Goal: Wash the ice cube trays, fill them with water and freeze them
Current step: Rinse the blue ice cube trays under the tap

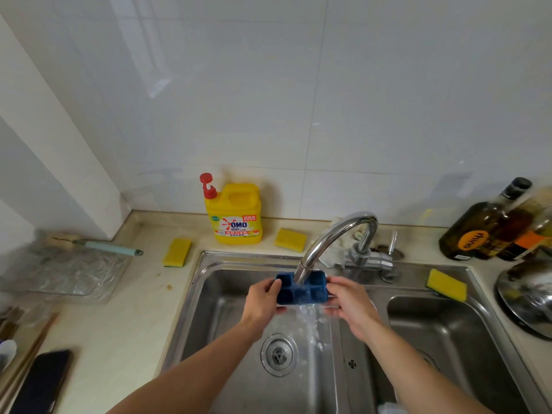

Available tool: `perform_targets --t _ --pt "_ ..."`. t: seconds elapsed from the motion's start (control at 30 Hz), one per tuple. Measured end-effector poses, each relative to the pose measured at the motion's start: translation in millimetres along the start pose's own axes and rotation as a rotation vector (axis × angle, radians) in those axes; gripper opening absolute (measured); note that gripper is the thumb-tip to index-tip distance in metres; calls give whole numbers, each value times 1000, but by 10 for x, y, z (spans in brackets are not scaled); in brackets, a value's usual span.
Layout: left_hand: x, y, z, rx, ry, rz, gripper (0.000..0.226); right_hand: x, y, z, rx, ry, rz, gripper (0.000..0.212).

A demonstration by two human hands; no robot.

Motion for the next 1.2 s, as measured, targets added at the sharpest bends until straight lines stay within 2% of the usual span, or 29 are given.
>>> perform_targets --t 0.3,0.6,0.73,0.9,1.1,1.2 --pt "-22 289 183 -30 -129 133 25 -178 -147 1 -16 -21 -18 15" --pt "-16 476 265 -68 -151 202 28 -278 -168 -42 -27 -25 20 17" --pt "36 443 292 -107 -179 139 23 -259 -186 -52 -1 -27 6 19" --pt "33 241 235 -104 -183 5 28 -227 -70 -57 11 -30 54 20" --pt "-85 -195 105 -8 -122 -143 30 -185 247 -60 -19 -17 131 18" --pt "-171 -362 -14 38 -60 -194 27 -146 429 -102 -38 -3 175 25"
Point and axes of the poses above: each hand's wrist, its own x-axis towards the middle knuckle, its own y-axis out of the palm, z = x × y, the point moved 9 cm from there along x, towards the middle knuckle, and after that the axes turned 11 degrees about z, right-handed, at the moved point
